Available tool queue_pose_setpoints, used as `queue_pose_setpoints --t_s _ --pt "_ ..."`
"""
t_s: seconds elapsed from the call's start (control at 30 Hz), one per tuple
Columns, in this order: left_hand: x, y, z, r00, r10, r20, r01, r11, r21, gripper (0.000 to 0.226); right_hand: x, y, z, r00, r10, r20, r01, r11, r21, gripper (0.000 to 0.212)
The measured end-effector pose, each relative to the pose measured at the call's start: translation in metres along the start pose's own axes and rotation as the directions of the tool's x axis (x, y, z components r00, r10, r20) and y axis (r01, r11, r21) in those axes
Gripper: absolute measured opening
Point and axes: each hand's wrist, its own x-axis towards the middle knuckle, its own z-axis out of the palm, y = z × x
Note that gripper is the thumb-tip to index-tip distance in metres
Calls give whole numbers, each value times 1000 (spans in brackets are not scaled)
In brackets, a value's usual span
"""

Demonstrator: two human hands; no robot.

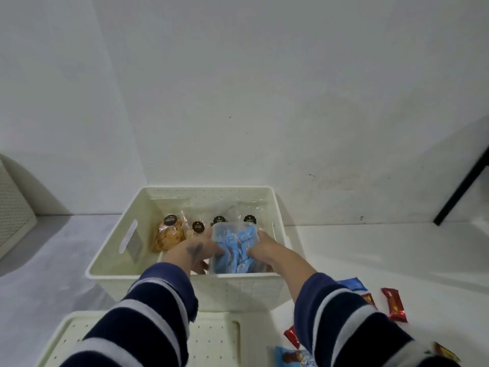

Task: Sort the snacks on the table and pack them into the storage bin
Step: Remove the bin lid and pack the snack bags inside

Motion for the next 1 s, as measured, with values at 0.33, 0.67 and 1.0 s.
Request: queue_pose_setpoints --t_s 0.33,0.67,1.0 --pt "22 -1 8 996 -67 -54 74 988 134 92 18 3 3 948 -284 -144 182 854 -486 42" --pt "18 9 27 1000 -23 17 20 985 173 94 14 35 -23 906 -385 -177 88 581 -809 73" --pt "-12 32 46 980 148 -131 -88 919 383 51 -9 32 -39 910 -389 -145 203 721 -662 61"
